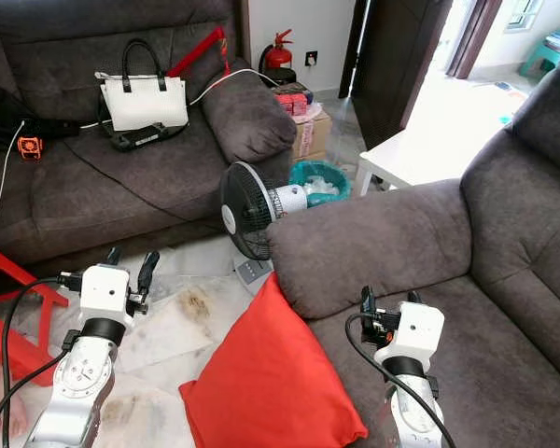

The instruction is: Move the pillow to the sofa from floor

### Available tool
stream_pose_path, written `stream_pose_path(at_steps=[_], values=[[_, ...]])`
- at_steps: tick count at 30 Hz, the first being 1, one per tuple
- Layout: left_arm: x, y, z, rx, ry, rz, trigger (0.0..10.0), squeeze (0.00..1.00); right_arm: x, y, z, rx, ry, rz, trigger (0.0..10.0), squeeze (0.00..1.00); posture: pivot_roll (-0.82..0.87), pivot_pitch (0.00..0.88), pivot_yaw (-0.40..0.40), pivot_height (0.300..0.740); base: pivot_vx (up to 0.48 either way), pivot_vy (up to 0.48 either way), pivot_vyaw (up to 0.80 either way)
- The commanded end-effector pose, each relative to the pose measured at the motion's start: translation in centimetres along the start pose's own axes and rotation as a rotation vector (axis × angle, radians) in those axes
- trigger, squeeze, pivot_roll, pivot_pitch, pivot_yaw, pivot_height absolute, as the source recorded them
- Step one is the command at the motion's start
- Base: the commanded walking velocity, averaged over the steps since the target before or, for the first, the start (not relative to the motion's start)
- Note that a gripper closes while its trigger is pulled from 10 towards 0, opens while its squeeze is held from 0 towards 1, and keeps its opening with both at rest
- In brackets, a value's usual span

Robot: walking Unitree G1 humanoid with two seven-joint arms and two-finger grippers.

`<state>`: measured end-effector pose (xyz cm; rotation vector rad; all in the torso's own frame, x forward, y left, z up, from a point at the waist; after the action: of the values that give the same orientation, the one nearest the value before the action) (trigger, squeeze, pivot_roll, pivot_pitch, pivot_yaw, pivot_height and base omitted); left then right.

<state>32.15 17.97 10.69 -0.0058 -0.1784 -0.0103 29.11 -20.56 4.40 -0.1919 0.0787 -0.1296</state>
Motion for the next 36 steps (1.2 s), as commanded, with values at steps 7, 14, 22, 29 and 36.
stream_pose_path(at_steps=[7,14,22,29,36], values=[[-0.1,-0.4,-0.1,0.004,0.008,-0.018,10.0,0.0,0.2,0.6,0.2,-0.026,-0.007,0.038,10.0,0.0,0.05,0.043,-0.029,0.74,0.0,0.0,0.0],[-0.1,-0.4,-0.1,0.003,0.007,-0.018,10.0,0.0,0.2,1.3,-0.4,-0.039,0.025,0.075,10.0,0.0,0.05,0.045,-0.032,0.725,0.0,0.0,0.0],[-0.1,-0.2,-0.4,0.004,0.016,-0.015,10.0,0.0,0.2,1.2,-0.5,-0.049,0.032,0.08,10.0,0.0,0.05,0.045,-0.033,0.675,0.0,0.0,0.0],[0.0,-0.3,-0.5,0.001,0.019,-0.019,10.0,0.0,0.2,1.3,-0.7,-0.052,0.04,0.086,10.0,0.0,0.05,0.043,-0.034,0.64,0.0,0.0,0.0],[0.0,-0.5,-0.6,-0.005,0.025,-0.021,10.0,0.0,0.2,1.2,-0.7,-0.052,0.036,0.089,10.0,0.0,0.05,0.042,-0.038,0.625,0.0,0.0,0.0]])
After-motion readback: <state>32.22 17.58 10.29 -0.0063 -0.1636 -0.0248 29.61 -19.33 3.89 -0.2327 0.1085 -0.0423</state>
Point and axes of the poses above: a point about 5 cm out from each wrist's last joint towards the gripper, its own x axis pointing out of the wrist towards the gripper, its own z axis along the axis of the wrist's last joint, y = z × x, the point moved 5 cm from there along x, pointing out of the wrist towards the gripper, and after that the axes turned 15 degrees about -x, right-handed, at the moved point
